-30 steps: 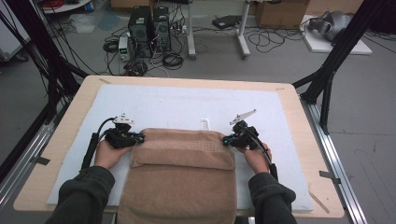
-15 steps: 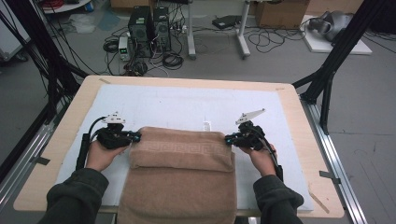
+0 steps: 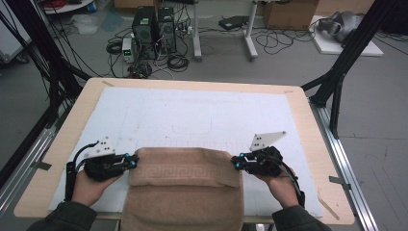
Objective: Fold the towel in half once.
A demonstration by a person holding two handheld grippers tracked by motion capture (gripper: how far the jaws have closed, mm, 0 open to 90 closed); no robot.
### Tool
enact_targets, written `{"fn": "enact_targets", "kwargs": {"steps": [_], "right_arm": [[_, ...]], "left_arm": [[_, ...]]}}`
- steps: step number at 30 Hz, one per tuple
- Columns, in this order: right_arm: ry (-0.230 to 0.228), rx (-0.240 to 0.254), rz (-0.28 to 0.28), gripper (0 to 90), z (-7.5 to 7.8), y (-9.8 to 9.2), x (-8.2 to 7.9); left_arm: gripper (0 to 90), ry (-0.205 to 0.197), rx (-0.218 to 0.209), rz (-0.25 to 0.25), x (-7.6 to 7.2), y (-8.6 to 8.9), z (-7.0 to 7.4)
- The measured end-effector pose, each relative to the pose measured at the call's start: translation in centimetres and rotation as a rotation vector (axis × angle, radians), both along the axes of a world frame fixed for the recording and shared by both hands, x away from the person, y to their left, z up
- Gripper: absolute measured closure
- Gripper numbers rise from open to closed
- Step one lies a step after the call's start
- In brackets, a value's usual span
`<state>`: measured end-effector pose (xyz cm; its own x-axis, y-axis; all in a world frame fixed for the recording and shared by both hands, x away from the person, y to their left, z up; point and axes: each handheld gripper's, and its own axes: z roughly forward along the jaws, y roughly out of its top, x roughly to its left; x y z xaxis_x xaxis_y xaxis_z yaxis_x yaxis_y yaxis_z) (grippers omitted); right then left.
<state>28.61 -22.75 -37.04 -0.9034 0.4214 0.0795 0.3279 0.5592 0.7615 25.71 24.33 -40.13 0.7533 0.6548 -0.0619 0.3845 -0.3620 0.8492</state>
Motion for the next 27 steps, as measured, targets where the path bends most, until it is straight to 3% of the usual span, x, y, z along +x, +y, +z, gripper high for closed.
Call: {"fn": "enact_targets", "kwargs": {"steps": [3,6,10,15,19,27], "right_arm": [[0.007,0.009,0.026,83.3,-0.3,-0.1,-1.9],[0.037,0.033,0.048,80.2,-0.9,-0.5,-3.8],[0.037,0.062,0.043,70.8,-1.1,-1.5,-4.9],[0.034,0.079,-0.002,63.3,-0.6,-2.5,-4.1],[0.02,0.077,-0.027,59.2,-0.4,-2.7,-3.3],[0.014,0.033,-0.098,54.7,-1.2,-2.4,-0.2]], "left_arm": [[82.9,-0.001,-0.013,-0.035,-2.2,0.1,-0.2],[81.7,0.009,0.002,-0.077,-4.2,0.5,-0.3],[68.6,0.024,-0.018,-0.084,-5.0,1.4,0.0],[58.2,0.017,-0.049,-0.068,-4.6,2.1,0.8],[56.0,0.003,-0.052,-0.063,-3.7,2.0,1.4],[59.2,0.02,-0.027,-0.017,0.6,1.1,0.9]]}}
